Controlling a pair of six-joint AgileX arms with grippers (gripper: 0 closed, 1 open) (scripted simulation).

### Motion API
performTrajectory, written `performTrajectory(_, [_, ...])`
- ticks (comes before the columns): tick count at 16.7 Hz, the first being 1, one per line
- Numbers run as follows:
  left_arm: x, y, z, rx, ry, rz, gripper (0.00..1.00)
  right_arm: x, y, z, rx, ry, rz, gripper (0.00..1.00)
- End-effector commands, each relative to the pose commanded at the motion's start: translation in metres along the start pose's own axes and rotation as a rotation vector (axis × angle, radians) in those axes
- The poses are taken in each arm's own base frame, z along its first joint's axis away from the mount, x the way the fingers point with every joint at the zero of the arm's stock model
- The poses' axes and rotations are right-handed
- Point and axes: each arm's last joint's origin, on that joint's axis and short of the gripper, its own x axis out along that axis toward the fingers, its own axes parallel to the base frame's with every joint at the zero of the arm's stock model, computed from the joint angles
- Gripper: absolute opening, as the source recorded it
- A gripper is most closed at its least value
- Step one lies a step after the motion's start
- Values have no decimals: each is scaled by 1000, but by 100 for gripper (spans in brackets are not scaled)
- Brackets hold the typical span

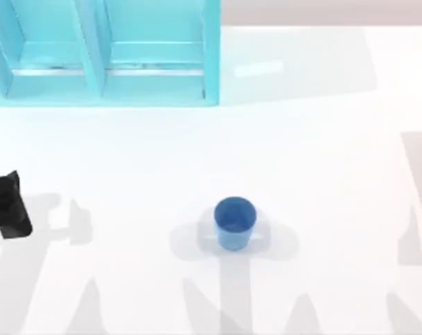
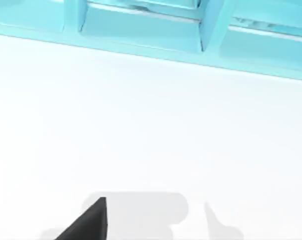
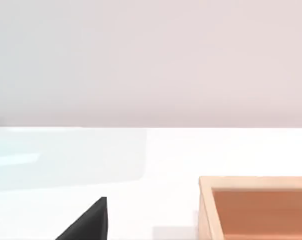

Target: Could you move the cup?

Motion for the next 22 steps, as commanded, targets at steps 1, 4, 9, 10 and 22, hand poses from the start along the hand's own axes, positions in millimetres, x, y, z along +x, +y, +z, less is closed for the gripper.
performTrajectory(1, [6,-5,8,-17,93,6,100,0,0,0,0,0,0,100])
performTrajectory(4, [31,-26,31,-47,389,45,100,0,0,0,0,0,0,100])
performTrajectory(9, [89,-83,54,-4,839,166,100,0,0,0,0,0,0,100])
performTrajectory(10, [101,-98,56,15,909,194,100,0,0,0,0,0,0,100])
performTrajectory(22, [164,-292,50,123,1109,189,100,0,0,0,0,0,0,100])
